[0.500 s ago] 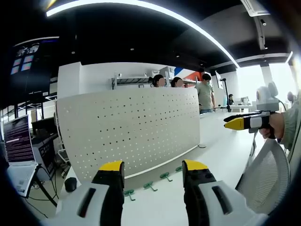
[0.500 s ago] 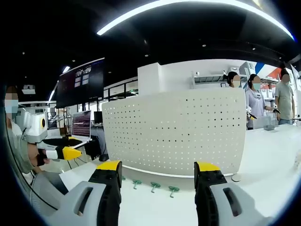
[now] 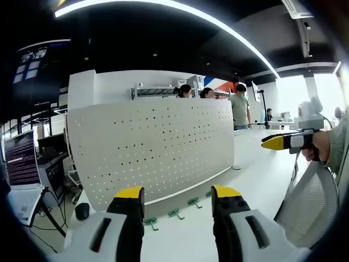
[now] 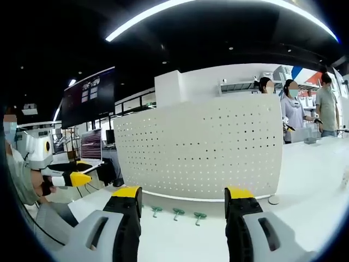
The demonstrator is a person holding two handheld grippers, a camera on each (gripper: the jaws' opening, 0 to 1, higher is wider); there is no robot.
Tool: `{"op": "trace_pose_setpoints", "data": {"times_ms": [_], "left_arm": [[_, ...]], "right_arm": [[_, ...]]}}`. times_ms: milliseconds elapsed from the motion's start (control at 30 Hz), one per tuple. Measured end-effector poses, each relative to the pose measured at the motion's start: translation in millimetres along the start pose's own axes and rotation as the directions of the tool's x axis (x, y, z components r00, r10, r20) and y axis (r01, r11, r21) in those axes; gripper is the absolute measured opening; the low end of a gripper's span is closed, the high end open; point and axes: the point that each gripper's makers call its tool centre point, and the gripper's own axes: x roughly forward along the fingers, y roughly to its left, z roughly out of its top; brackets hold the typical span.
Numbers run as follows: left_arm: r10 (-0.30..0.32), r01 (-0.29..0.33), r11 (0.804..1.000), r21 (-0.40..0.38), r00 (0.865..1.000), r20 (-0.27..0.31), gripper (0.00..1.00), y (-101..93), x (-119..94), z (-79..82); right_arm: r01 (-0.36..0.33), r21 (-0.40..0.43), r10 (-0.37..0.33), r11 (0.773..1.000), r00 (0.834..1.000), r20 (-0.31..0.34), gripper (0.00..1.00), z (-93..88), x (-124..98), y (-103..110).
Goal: Insert the hook assembly into the mounting plate slot until the hook locks in place.
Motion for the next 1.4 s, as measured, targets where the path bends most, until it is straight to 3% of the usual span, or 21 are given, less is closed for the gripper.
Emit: {"op": "trace_pose_setpoints", "data": {"times_ms": [400,667,767,900,967,1067,1100,1233,1267,1333,1400], "left_arm": [[-0.003,0.003,1.000,0.008,0.999,-0.036,0.51,16.1,12.0,-17.3],[-0.006,0.011,0.998,0.062,0.997,-0.074,0.43,49.2,36.7,-26.7],[-0.025,0.035,0.993,0.111,0.995,-0.094,0.40,57.6,46.8,-29.6],[-0.069,0.101,0.971,0.218,0.986,-0.149,0.34,63.4,61.7,-39.8],[-0.093,0.142,0.959,0.244,0.975,-0.203,0.33,64.6,68.7,-51.2],[-0.105,0.196,0.927,0.320,0.954,-0.280,0.33,67.3,79.1,-68.4],[-0.115,0.229,0.915,0.333,0.938,-0.327,0.33,67.3,82.3,-79.6],[-0.140,0.299,0.889,0.347,0.899,-0.415,0.32,68.7,92.3,-105.0],[-0.141,0.319,0.882,0.348,0.882,-0.450,0.32,70.3,93.4,-114.0],[-0.143,0.327,0.879,0.348,0.875,-0.463,0.31,72.4,98.4,-120.7],[-0.150,0.349,0.872,0.343,0.858,-0.492,0.29,74.9,102.5,-129.4]], "right_arm": [[0.019,0.008,-0.019,1.000,1.000,-0.020,0.59,-7.3,1.1,-3.2],[0.048,0.018,-0.047,0.999,0.998,-0.035,0.59,-13.3,1.9,-7.7],[0.059,0.018,-0.058,0.998,0.998,-0.032,0.59,-12.5,2.1,-9.3],[0.069,0.014,-0.069,0.997,0.997,-0.031,0.59,-11.3,2.3,-9.8],[0.076,0.013,-0.075,0.997,0.997,-0.032,0.59,-11.5,2.4,-10.6],[0.086,0.014,-0.086,0.996,0.996,-0.034,0.59,-12.1,2.2,-12.4],[0.090,0.014,-0.089,0.996,0.995,-0.035,0.59,-12.3,2.1,-12.9],[0.102,0.013,-0.101,0.995,0.994,-0.037,0.59,-12.1,1.3,-15.3],[0.106,0.011,-0.106,0.994,0.994,-0.038,0.59,-12.0,0.8,-16.2],[0.112,0.012,-0.111,0.994,0.993,-0.040,0.59,-12.2,-0.2,-17.3],[0.117,0.010,-0.117,0.993,0.992,-0.043,0.59,-12.6,-0.8,-18.4]]}}
